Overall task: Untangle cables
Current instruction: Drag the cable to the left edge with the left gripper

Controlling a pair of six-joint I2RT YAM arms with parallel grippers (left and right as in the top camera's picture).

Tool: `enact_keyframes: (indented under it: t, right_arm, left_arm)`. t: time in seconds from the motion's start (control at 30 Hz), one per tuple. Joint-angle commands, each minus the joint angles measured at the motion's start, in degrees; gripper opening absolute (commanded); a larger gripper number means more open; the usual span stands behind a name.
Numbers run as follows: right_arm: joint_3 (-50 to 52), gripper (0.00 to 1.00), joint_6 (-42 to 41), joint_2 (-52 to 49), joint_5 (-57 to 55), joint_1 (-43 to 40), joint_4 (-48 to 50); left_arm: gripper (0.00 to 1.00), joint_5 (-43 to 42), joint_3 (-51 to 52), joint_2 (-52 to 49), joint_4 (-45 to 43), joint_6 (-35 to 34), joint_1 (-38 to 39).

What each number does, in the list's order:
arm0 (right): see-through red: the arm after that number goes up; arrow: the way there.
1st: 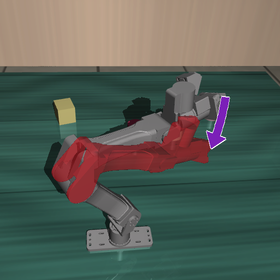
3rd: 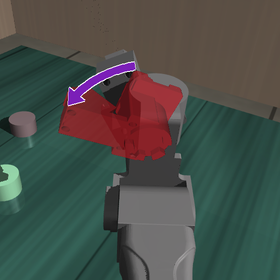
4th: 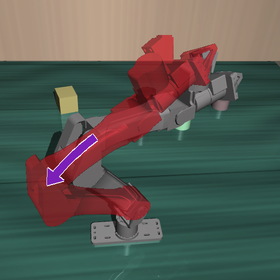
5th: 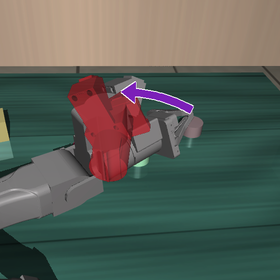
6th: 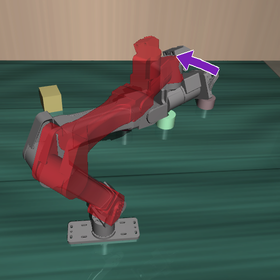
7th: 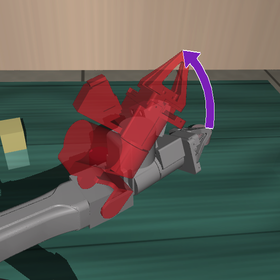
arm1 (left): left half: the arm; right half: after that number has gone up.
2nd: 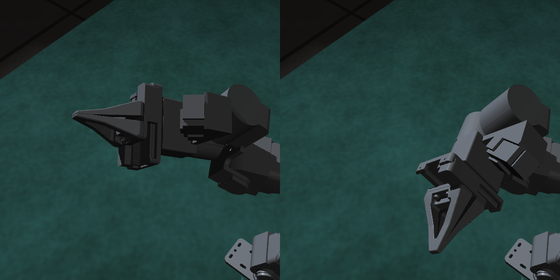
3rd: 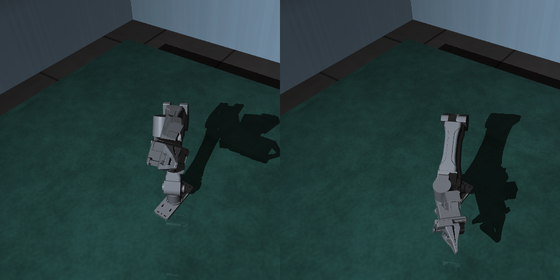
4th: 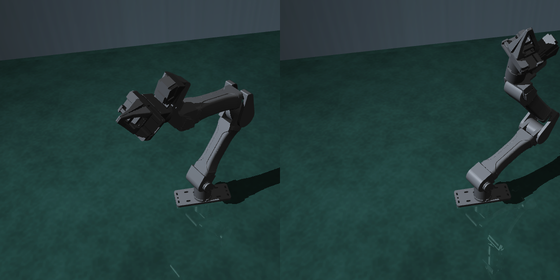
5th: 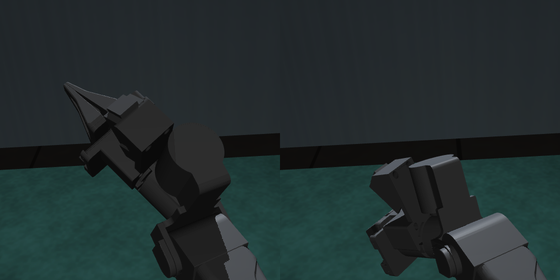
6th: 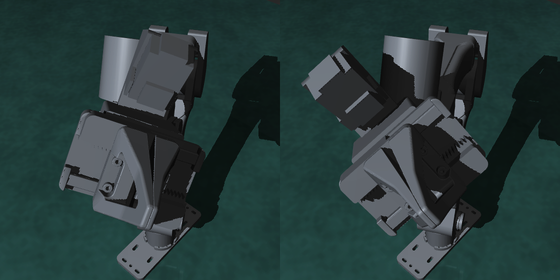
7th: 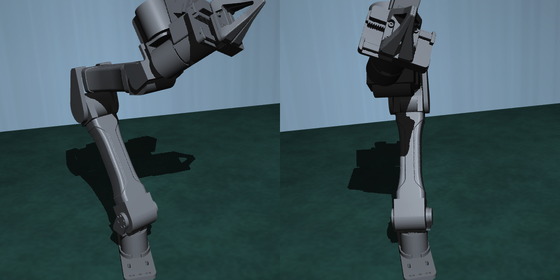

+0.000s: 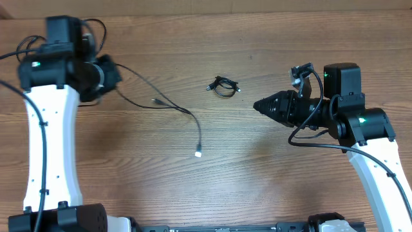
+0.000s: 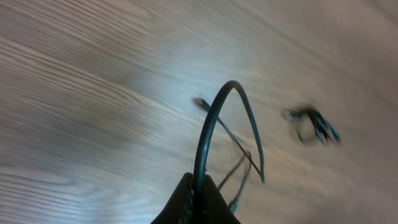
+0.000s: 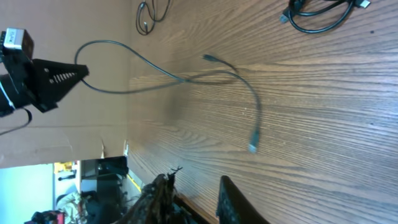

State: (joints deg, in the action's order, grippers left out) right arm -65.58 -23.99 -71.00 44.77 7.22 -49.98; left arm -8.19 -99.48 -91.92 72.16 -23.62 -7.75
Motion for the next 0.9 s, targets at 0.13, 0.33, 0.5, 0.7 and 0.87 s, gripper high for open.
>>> enact_keyframes:
  t: [0.13, 0.33, 0.5, 0.7, 0.87]
  right_arm:
    - [-0.81, 0.29, 4.85, 0.15, -1.73, 0.07, -1.68]
    - [-0.81, 0.29, 5.05, 0.15, -3.69, 0.07, -3.37]
    - [-0.76, 0.29, 5.05, 0.15, -8.52, 0.07, -5.95]
    - [-0.76, 0.29, 5.03, 0.15, -8.98, 0.07, -5.81]
    - [-0.76, 0.3, 4.98, -0.42, -9.35, 0.07, -5.46]
  left_arm:
    - [0.04, 7.41, -0.85, -3.23, -6.8, -2.05, -12.52]
    - [0.04, 12.76, -0.85, -8.41, -15.19, -1.44, -15.93]
    - [0.04, 12.76, -0.85, -15.02, -25.64, -0.83, -19.41]
    - [0.04, 11.72, -0.85, -21.33, -38.18, 1.86, -23.69]
    - [0.04, 12.24, -0.85, -27.45, -50.73, 8.41, -26.64]
